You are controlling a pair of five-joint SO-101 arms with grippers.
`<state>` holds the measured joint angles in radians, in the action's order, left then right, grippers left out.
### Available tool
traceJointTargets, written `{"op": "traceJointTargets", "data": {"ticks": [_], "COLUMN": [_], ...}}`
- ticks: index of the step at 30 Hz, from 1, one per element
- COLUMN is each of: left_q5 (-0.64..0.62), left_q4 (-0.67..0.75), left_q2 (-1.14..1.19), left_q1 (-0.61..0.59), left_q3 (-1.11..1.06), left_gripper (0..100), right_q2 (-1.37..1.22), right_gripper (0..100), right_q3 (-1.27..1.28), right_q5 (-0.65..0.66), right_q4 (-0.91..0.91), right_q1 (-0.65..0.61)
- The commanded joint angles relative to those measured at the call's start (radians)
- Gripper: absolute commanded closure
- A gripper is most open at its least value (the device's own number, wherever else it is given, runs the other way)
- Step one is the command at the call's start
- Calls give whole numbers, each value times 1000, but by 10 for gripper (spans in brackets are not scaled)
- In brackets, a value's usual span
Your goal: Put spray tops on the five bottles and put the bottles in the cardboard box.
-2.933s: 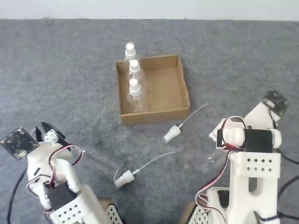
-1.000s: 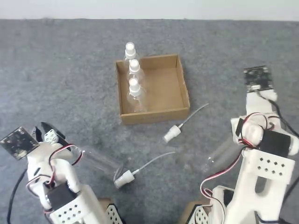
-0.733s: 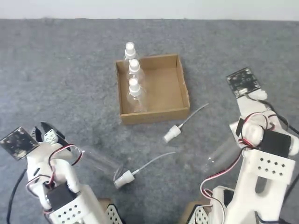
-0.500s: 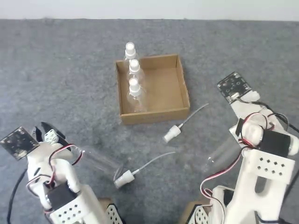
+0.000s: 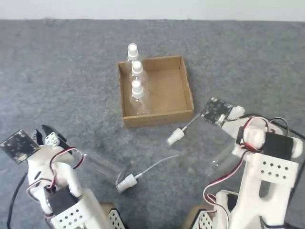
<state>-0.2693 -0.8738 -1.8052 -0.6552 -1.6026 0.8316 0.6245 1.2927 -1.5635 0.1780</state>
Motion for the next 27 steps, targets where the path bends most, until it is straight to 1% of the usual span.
{"op": "traceJointTargets", "data": {"ticks": [1, 8, 11, 17, 27], "left_q5": [-3, -3, -3, -2, -2], "left_q4": [9, 9, 9, 9, 9], "left_q2": [-15, -15, -15, -15, -15], "left_q1": [-6, -6, -6, -6, -6], "left_q3": [16, 16, 16, 16, 16], "left_gripper": [938, 938, 938, 938, 938], "right_q2": [24, 25, 25, 25, 25], "right_gripper": [736, 736, 736, 736, 737], "right_q3": [31, 114, 161, 279, 446], "right_q5": [83, 146, 198, 299, 307], "right_q4": [-10, -10, -5, 102, 278], "right_q1": [-58, -128, -148, -142, -148]}}
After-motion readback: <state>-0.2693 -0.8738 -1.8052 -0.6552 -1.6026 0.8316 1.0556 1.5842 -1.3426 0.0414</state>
